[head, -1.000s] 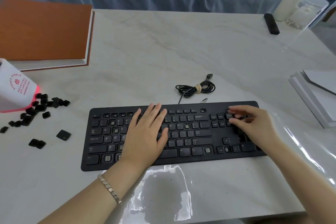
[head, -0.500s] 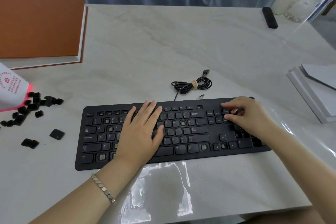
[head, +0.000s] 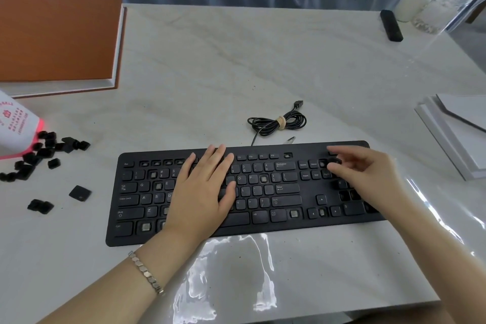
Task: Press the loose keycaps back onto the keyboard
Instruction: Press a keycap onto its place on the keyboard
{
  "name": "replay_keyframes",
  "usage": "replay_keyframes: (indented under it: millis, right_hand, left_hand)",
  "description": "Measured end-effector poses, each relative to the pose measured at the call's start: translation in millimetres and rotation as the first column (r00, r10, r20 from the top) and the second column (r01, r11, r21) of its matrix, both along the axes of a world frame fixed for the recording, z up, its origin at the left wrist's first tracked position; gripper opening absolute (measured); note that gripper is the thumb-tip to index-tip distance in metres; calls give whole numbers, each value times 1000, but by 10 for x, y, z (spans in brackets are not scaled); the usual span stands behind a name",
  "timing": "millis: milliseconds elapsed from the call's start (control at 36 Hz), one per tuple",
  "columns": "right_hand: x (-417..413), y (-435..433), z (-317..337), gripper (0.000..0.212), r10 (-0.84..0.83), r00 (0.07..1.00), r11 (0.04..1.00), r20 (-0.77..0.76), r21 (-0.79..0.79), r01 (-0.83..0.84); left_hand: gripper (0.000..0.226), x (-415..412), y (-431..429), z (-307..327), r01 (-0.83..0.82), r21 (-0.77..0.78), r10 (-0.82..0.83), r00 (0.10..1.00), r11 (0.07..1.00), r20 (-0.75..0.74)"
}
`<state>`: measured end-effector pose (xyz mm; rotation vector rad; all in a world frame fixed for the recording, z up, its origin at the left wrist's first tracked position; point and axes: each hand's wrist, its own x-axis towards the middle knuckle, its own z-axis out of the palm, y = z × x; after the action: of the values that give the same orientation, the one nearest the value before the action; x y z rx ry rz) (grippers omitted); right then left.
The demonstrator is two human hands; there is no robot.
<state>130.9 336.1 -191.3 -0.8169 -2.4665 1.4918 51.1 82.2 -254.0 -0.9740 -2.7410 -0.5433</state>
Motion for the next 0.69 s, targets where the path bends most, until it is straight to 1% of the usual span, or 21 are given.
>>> replay_keyframes:
  millis: [56,139,167,222,306,417,500,583,667,694]
  right_hand:
    - [23,-4,35,23,-23,1000,992,10,-123,24]
    - [23,14,76,16,-120,993,926,-1,-359,112]
    - [15,22,84,15,-151,989,906,0,-401,138]
    - [8,49,85,14,-187,982,894,-10,-415,166]
    - [21,95,77,18,-182,982,913,-44,-377,152]
    - [29,136,52,19,-113,993,958,-19,-266,104]
    - [22,136,25,22,-39,999,991,1,-130,39]
    - [6,138,1,20,9,1000,1000,22,-1,-9]
    - [-20,182,-65,23,75,995,977,60,195,-86]
    - [-29,202,-94,26,100,993,966,67,231,-113]
  left_hand:
    - [47,-3,4,4,0,-2,0,1000,1000,3]
    - [46,-3,1,6,1,3,-1,1000,1000,-3]
    - [46,0,-2,8,1,6,-1,1000,1000,-6]
    - [46,-3,3,6,4,7,-4,1000,1000,-10]
    - [46,-7,4,0,6,10,-6,1000,1000,-12]
    - [46,1,-8,-11,4,18,-4,1000,1000,-20]
    - [46,-4,0,-14,3,24,-2,1000,1000,-17]
    - [46,-14,7,-18,5,27,-4,1000,1000,-23]
    - [46,-11,7,-25,10,31,-9,1000,999,-26]
    - [46,-12,7,-26,11,33,-11,1000,999,-24]
